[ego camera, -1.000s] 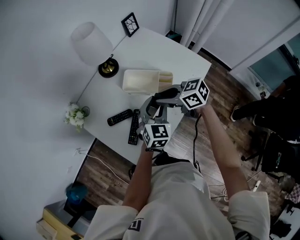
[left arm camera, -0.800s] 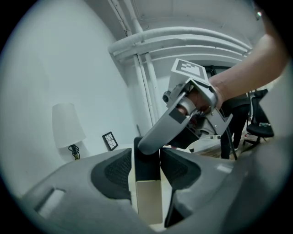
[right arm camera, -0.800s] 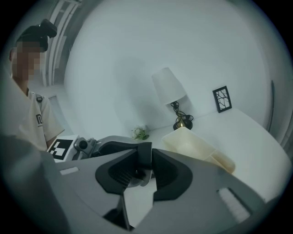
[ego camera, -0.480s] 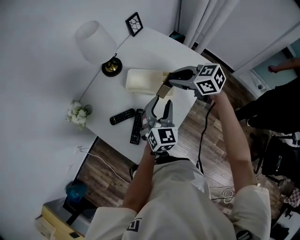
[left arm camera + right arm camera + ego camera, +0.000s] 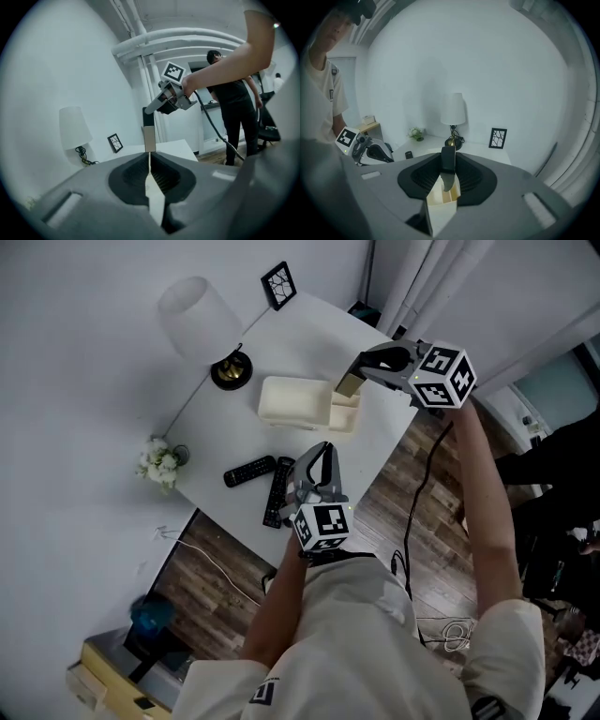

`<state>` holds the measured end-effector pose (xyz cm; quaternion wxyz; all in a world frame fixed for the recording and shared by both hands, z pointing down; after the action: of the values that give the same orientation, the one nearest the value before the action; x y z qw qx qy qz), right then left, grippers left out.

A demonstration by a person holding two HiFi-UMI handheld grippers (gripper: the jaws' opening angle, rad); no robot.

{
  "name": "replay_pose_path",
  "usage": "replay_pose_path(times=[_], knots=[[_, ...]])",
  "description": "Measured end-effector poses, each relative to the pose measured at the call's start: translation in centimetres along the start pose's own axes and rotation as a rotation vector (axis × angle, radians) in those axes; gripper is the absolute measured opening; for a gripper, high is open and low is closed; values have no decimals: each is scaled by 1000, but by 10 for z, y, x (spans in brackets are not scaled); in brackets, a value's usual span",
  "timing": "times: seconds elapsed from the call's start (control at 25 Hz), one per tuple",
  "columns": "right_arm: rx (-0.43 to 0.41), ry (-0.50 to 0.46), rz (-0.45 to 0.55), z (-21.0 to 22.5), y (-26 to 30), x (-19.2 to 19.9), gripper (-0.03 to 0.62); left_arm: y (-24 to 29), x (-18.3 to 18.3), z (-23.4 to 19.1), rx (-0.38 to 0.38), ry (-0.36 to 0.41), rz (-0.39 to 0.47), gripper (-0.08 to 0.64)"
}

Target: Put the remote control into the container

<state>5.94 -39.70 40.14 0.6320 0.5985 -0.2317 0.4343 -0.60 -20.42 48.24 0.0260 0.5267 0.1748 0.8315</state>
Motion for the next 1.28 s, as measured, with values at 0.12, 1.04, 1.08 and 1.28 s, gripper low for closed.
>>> replay_pose_path(times=[0.12, 1.04, 1.08, 1.28], knots=[[3, -10, 3, 4, 2, 5, 100, 2, 5, -4, -5, -14, -16, 6], [-32, -123, -183, 23, 50, 30, 101, 17, 17, -13, 5, -48, -61, 6], [-33, -125, -190, 23, 53, 33, 101, 17, 18, -13, 5, -53, -63, 6], [-43, -118, -204, 25, 67, 47, 101, 18, 20, -16, -18, -81, -52, 6]])
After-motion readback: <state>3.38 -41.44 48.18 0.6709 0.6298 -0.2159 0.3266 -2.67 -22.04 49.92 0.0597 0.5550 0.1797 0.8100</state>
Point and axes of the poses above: the fingertips, and each gripper's own axes: y forward along the fingers, z to its right, x out of its underside, the point moved 5 cm from there along -y, backward along the fingers, and after that the axes turned 11 degrees about y, right-handed, at the moved point
